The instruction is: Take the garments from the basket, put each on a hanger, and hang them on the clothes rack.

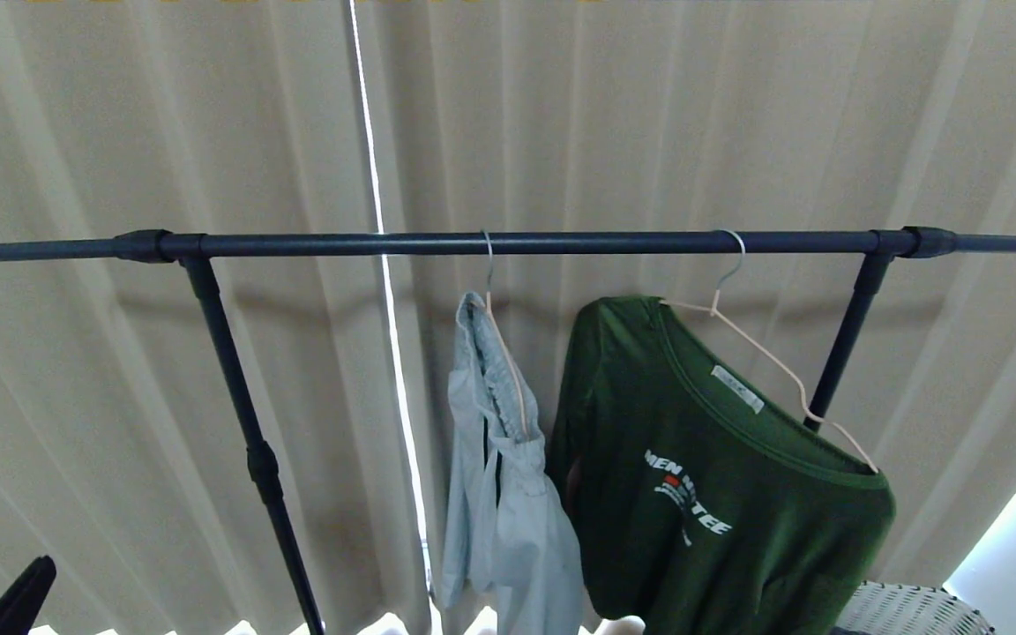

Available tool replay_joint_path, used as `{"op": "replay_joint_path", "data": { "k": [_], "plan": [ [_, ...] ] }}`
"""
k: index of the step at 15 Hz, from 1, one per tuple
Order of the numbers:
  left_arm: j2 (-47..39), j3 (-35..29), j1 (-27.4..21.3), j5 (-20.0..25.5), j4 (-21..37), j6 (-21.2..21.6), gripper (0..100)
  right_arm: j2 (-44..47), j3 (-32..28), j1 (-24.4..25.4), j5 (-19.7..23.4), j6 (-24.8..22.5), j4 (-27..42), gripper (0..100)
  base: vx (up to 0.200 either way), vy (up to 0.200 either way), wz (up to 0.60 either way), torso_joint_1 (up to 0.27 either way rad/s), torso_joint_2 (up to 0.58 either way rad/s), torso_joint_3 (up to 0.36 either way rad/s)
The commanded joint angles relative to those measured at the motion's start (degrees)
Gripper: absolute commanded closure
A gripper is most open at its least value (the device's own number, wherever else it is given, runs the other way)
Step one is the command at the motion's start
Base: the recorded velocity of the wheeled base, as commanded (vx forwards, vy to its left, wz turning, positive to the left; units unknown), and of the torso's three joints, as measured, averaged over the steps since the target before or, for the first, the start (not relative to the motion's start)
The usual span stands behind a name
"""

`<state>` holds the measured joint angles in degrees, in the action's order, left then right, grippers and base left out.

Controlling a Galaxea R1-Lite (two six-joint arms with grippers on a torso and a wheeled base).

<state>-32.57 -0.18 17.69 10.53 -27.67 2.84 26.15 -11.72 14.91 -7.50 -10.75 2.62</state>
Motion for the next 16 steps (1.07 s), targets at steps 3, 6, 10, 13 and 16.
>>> {"op": "replay_joint_path", "data": {
  "k": [3,6,10,13,16],
  "plan": [
    [29.3,0.2,-1.6,3.5,24.8,2.3,0,-4.1,4.4,0.0,-0.4,-0.9,0.3,0,0.0,0.0,0.0,0.0,0.0,0.0],
    [30.6,0.2,-1.0,9.1,25.2,4.5,0,-4.7,5.0,0.0,-0.8,-1.4,0.8,0,0.0,0.0,0.0,0.0,0.0,0.0],
    [29.1,0.2,-1.5,9.6,25.3,6.4,0,-5.6,6.0,0.0,-0.8,-2.9,0.8,0,0.0,0.0,0.0,0.0,0.0,0.0],
    [26.2,0.2,-12.8,9.5,25.3,5.0,0,-6.1,7.2,-3.5,-4.5,-3.3,0.9,0,0.0,0.0,0.0,0.0,0.0,0.0],
    [28.5,0.2,-18.8,8.5,25.2,3.3,0,-8.0,8.4,-15.3,-6.6,-3.2,1.3,0,0.0,0.0,0.0,0.0,0.0,0.0]
  ]
}}
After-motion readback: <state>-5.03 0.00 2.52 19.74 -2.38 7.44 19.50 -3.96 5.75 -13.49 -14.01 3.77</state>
